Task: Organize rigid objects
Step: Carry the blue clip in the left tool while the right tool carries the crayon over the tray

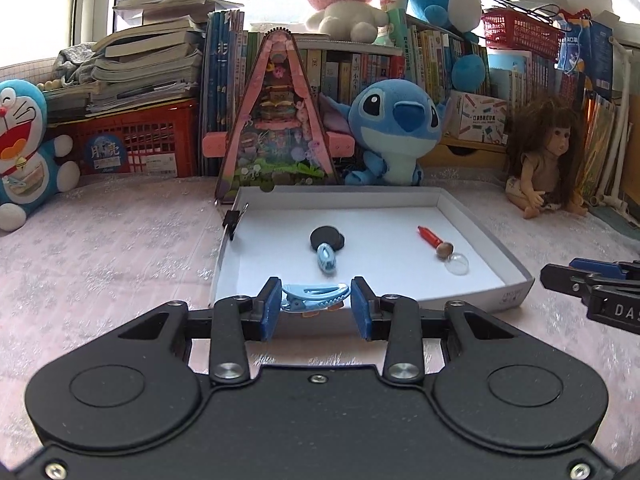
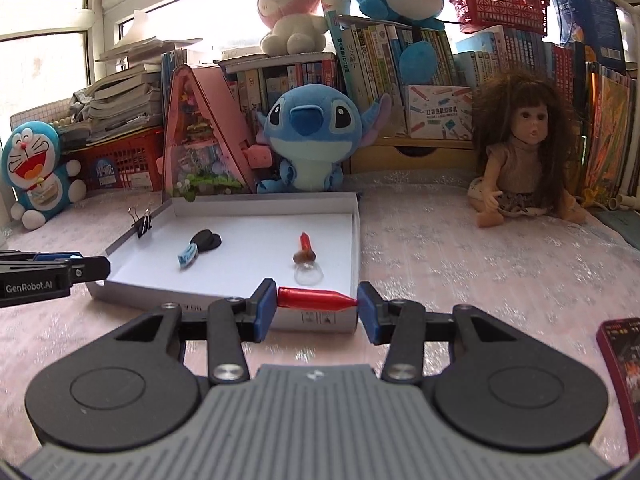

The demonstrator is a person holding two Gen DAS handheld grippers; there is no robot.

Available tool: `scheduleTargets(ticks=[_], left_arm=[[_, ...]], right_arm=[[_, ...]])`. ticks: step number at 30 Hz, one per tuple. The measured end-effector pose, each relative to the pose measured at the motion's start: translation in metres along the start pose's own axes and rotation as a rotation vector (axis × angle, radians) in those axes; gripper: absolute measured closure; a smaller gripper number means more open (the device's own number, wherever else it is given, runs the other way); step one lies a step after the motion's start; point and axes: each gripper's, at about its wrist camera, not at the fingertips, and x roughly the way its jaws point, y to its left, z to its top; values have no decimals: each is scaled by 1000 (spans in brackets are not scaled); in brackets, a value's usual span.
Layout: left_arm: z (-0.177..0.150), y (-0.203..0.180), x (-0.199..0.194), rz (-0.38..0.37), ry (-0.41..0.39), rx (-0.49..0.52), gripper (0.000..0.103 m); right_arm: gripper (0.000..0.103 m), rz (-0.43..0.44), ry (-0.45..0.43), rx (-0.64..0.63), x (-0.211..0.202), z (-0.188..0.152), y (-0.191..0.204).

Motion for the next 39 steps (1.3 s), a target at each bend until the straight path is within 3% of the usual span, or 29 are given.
scheduleTargets(ticks=[9,19,28,39], left_arm=[[19,-8,47,-13,44,-36,68],[15,-12,90,7,117,-41,68],[12,-13,114,15,169,-38,68],[11,-14,122,26,171,-21,68]], right_arm=[[54,-12,39,-21,43,16,9],[54,-2,124,-7,80,16,10],[54,11,194,-20,101,15,13],[54,13,252,-6,116,15,14]])
